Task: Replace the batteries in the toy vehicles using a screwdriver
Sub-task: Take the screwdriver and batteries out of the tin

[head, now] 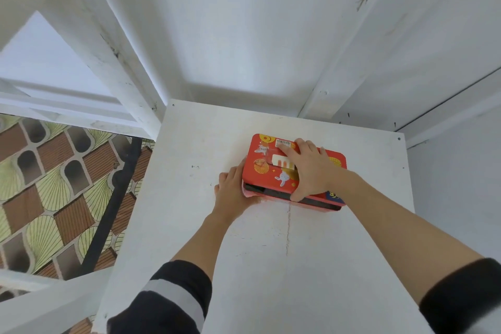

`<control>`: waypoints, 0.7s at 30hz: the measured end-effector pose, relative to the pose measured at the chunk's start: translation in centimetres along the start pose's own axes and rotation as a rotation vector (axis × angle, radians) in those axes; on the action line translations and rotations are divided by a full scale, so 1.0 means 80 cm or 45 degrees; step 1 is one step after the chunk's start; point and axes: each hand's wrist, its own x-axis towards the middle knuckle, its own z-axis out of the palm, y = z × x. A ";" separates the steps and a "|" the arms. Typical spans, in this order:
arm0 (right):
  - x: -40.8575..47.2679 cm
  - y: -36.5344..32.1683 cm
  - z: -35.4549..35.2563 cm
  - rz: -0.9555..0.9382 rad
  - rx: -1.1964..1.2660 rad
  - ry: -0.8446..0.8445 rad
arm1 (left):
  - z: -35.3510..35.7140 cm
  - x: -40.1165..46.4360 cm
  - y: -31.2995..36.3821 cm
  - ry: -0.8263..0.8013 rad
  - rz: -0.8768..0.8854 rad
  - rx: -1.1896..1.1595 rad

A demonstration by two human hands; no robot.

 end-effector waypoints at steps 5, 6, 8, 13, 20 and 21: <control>-0.010 0.001 -0.043 0.031 0.129 0.120 | -0.043 -0.001 0.003 -0.038 -0.016 -0.050; -0.017 -0.001 -0.057 0.025 0.217 0.103 | -0.057 -0.003 0.010 0.047 -0.004 -0.133; -0.036 -0.006 -0.089 -0.001 0.584 -0.050 | -0.090 -0.007 0.033 0.217 0.074 -0.299; -0.107 -0.025 -0.148 -0.135 1.100 -0.506 | -0.164 -0.042 0.133 0.132 0.429 -0.378; -0.198 -0.012 -0.151 -0.053 1.706 -0.803 | -0.180 -0.119 0.161 0.113 0.250 -0.514; -0.210 -0.005 -0.142 -0.065 1.807 -0.770 | -0.175 -0.124 0.152 0.132 0.169 -0.522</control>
